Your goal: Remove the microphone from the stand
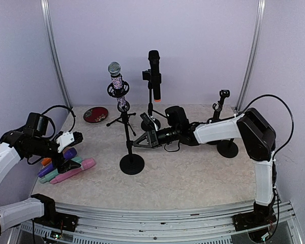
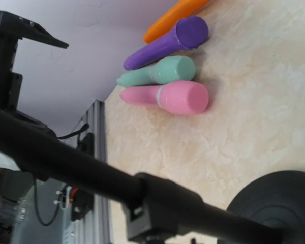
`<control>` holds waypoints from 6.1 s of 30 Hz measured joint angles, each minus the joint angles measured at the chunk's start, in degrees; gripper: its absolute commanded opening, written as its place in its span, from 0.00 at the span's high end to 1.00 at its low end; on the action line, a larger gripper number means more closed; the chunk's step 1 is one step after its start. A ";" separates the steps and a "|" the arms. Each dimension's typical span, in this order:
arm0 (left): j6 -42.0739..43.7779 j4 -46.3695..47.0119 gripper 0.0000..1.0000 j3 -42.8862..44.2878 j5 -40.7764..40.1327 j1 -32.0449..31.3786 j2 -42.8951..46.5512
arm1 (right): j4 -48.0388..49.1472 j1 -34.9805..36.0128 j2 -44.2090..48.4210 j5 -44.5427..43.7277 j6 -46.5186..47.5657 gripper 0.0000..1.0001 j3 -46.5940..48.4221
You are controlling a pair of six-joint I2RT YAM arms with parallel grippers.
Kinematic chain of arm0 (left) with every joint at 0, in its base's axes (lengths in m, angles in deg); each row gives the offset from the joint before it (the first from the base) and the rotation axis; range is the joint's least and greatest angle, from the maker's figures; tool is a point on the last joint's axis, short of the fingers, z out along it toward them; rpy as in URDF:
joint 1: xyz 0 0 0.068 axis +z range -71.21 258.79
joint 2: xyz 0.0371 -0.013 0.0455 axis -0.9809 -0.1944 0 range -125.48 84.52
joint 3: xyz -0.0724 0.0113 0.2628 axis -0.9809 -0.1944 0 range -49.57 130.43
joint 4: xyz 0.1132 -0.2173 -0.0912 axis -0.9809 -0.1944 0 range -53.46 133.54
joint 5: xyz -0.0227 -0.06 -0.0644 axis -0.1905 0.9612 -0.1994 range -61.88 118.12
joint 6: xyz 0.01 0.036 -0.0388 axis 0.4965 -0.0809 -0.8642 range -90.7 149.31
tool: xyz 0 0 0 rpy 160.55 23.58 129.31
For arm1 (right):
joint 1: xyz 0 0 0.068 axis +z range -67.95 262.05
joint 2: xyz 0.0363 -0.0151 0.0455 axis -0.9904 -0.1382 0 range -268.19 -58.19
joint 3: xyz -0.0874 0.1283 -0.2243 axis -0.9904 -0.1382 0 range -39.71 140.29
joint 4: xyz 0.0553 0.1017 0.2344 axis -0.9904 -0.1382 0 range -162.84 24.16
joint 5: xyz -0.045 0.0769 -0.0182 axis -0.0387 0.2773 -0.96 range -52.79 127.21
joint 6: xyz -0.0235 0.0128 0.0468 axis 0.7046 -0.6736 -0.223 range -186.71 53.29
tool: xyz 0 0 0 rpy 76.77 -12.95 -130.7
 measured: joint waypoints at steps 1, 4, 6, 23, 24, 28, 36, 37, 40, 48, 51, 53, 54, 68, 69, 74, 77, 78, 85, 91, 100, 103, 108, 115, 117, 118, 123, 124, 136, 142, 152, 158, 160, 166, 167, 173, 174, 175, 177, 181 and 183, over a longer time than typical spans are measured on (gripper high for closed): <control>0.00 0.00 0.01 0.00 0.00 0.00 0.00 | -0.28 0.20 0.31 -0.72 0.79 1.00 -0.22; 0.00 0.00 0.01 0.00 0.00 0.00 0.00 | -1.51 1.14 1.64 -3.89 3.82 1.00 -1.16; 0.00 0.00 0.01 0.00 0.00 0.00 -0.04 | -2.32 2.14 2.80 -7.06 6.82 1.00 -2.01; -0.02 0.07 0.01 0.02 -0.04 0.22 -0.59 | -2.14 13.86 9.22 -45.24 31.50 1.00 -8.07; -0.02 0.07 0.01 0.00 -0.04 0.22 -0.59 | -0.90 14.34 9.27 -47.12 32.26 0.97 -8.72; -0.02 0.07 0.01 0.00 -0.04 0.22 -0.59 | 3.23 15.80 9.86 -54.49 35.01 0.82 -11.32; -0.02 0.04 0.01 0.00 -0.02 0.22 -0.48 | 4.50 16.57 11.52 -63.12 38.10 0.54 -14.38; -0.02 0.04 0.01 0.02 -0.02 0.22 -0.46 | 4.04 16.57 11.54 -63.34 38.38 0.53 -14.38; -0.04 0.04 0.01 0.00 0.00 0.22 -0.46 | 2.71 16.41 11.98 -63.41 38.69 0.51 -14.34; -0.07 0.04 0.01 0.02 0.02 0.22 -0.44 | 1.20 16.04 14.12 -57.70 37.20 0.32 -13.75; -0.07 0.04 0.01 0.00 0.02 0.22 -0.26 | 0.26 14.51 14.93 -49.00 33.75 0.30 -13.75; -0.07 0.04 0.01 0.02 0.04 0.22 -0.20 | -0.26 11.93 14.95 -41.44 29.97 0.30 -13.75; -0.07 0.04 0.01 0.00 0.04 0.22 -0.20 | -0.57 10.58 14.93 -38.71 28.35 0.30 -13.75; -0.07 0.04 0.01 0.00 0.09 0.22 0.68 | 5.84 4.13 6.38 -12.20 -4.24 0.27 -8.76; -0.07 0.04 0.01 0.00 0.09 0.22 0.70 | 6.36 4.17 5.68 -11.65 -5.60 0.28 -8.74; -0.07 0.04 0.01 0.00 0.09 0.22 1.05 | 8.07 4.22 3.26 -10.21 -11.30 0.37 -7.91; -0.02 0.04 0.01 0.00 0.07 0.22 1.25 | 9.88 4.31 1.99 -9.38 -13.66 0.44 -6.80; -0.02 0.04 0.01 0.00 0.07 0.22 1.29 | 10.43 4.39 1.64 -9.11 -14.21 0.46 -6.43; -0.02 0.04 0.01 -0.02 0.04 0.24 1.31 | 14.10 4.48 0.11 -8.24 -17.22 0.65 -5.22; 0.02 0.02 0.01 -0.02 0.02 0.26 1.29 | 15.17 4.48 -0.26 -8.28 -17.68 0.86 -5.14; 0.24 0.02 0.01 -0.02 0.02 0.28 1.25 | 14.75 4.70 -0.26 -9.22 -16.22 1.00 -5.16; 0.24 0.02 0.01 -0.02 0.02 0.33 1.25 | 13.75 4.98 0.07 -10.49 -13.66 1.00 -5.16; 0.33 0.02 0.01 -0.02 0.02 0.37 1.25 | 7.61 6.91 2.62 -17.77 -3.08 1.00 -4.90; 0.39 0.02 0.01 0.00 0.02 0.39 1.25 | 0.52 13.29 5.97 -35.58 16.35 1.00 -4.04; 0.42 0.02 0.01 -0.02 0.02 0.42 1.25 | -0.15 14.51 6.40 -40.00 20.28 1.00 -4.04; 0.42 0.02 0.01 -0.02 0.02 0.46 1.25 | -0.22 15.06 6.58 -42.38 22.10 1.00 -4.24; 0.44 0.00 0.01 -0.02 0.02 0.50 1.25 | 1.84 16.94 8.37 -51.71 29.81 1.00 -8.04; 0.44 0.00 0.01 -0.02 0.02 0.52 1.25 | 2.54 17.27 8.48 -52.96 30.84 1.00 -8.55; 0.46 -0.02 0.01 -0.02 0.02 0.59 1.22 | 8.85 23.04 8.00 -72.50 51.80 1.00 -11.43; 0.44 -0.17 0.01 -0.02 0.04 0.61 1.09 | 13.51 25.88 5.51 -79.47 63.47 0.94 -11.17; 0.44 -0.83 0.01 -0.02 0.07 0.79 1.09 | 14.60 26.58 5.53 -83.30 66.03 0.10 -11.82; 0.46 -0.90 0.01 -0.02 0.26 1.03 1.25 | 10.67 26.53 11.91 -79.14 60.30 0.02 -13.09; 0.46 -0.94 0.01 -0.02 0.28 1.11 1.25 | 9.14 26.03 14.49 -76.85 57.61 0.02 -12.98; 0.44 -1.01 0.01 0.00 0.68 1.11 1.25 | 0.72 22.36 17.53 -64.52 43.63 0.05 -6.97; 0.44 -1.03 0.01 0.00 0.74 1.11 1.25 | -0.68 21.27 17.53 -62.01 40.96 0.08 -5.73; 0.44 -1.05 0.01 0.00 0.96 1.14 1.36 | -1.88 15.80 17.62 -46.97 23.82 0.22 -6.36; 0.44 -1.05 0.01 0.00 1.01 1.14 1.40 | -1.44 15.13 17.64 -44.46 21.03 0.24 -7.69; 0.44 -1.07 0.01 -0.02 1.05 1.14 1.42 | -1.09 14.53 17.64 -41.94 17.92 0.25 -9.11; 0.44 -1.07 0.01 -0.02 1.07 1.14 1.42 | -0.63 13.46 17.49 -37.22 12.39 0.27 -11.54; 0.44 -1.07 0.01 0.00 1.11 1.22 1.44 | 1.81 11.87 15.13 -29.27 2.47 0.30 -12.17; 0.44 -1.09 0.01 0.00 1.11 1.22 1.44 | 3.98 11.26 13.31 -25.49 -2.49 0.30 -12.17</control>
